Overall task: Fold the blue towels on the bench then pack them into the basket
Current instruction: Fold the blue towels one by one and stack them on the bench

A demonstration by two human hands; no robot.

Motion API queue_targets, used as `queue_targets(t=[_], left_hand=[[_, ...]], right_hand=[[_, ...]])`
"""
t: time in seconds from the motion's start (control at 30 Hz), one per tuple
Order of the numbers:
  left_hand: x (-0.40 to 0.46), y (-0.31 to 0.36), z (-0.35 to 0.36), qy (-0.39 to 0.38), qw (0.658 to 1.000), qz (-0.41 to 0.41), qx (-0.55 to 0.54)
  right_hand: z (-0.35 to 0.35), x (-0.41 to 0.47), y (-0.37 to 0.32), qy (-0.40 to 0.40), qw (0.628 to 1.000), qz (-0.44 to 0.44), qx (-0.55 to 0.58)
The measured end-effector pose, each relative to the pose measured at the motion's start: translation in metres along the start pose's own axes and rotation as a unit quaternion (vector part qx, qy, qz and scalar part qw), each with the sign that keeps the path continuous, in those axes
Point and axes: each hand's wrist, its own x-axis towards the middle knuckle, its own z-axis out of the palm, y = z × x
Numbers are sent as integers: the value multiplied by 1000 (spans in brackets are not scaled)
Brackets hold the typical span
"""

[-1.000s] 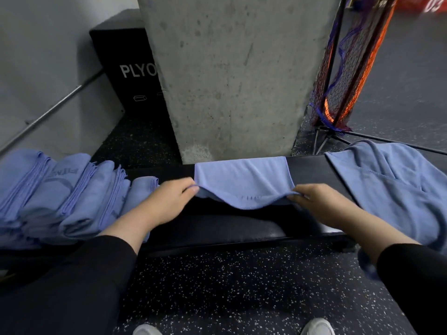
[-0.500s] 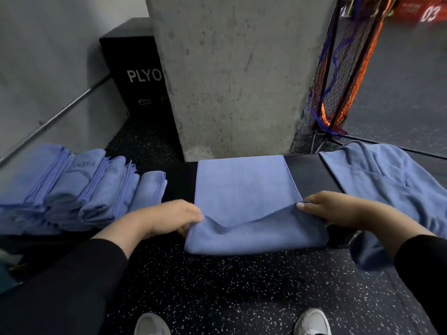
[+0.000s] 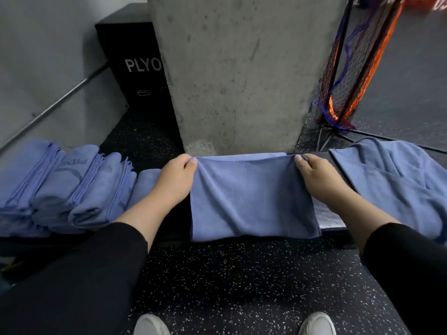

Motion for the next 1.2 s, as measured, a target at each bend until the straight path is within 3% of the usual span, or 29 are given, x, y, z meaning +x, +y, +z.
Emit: queue_targets(t=[0.13,0.3,0.5,0.73,0.9,0.97,1.03,1.07,1.13,1.2], left_hand=[[17,-11,21,16,999,-21,38],[21,-23,45,-82,987,4,138],[8,-17,41,-138,961,36,236],[-34,-7,26,-206,927,90,301],[-60,-8,15,-227,920,108,299],[-62,-6,7,-239,926,103,275],[-58,-5,-3,-226,954,83,177],[-54,-4,-9,-209,971,68,92],[-48,2,-18,-157,983,43,-78],[-39,6,-21,-96,977,12,-191]], right_hand=[[22,14,3,-5,1000,20,-7],[38,14,16,-47,995,18,-88],[33,5,16,-65,989,18,-135],[7,-27,13,-164,964,3,-211],[-2,-53,10,-218,948,0,-230],[-9,-58,6,-231,948,-3,-219],[-16,-61,3,-235,962,6,-142],[-19,-61,2,-233,971,28,-46],[-23,-58,0,-212,956,93,180],[-25,-50,-6,-143,941,118,283]])
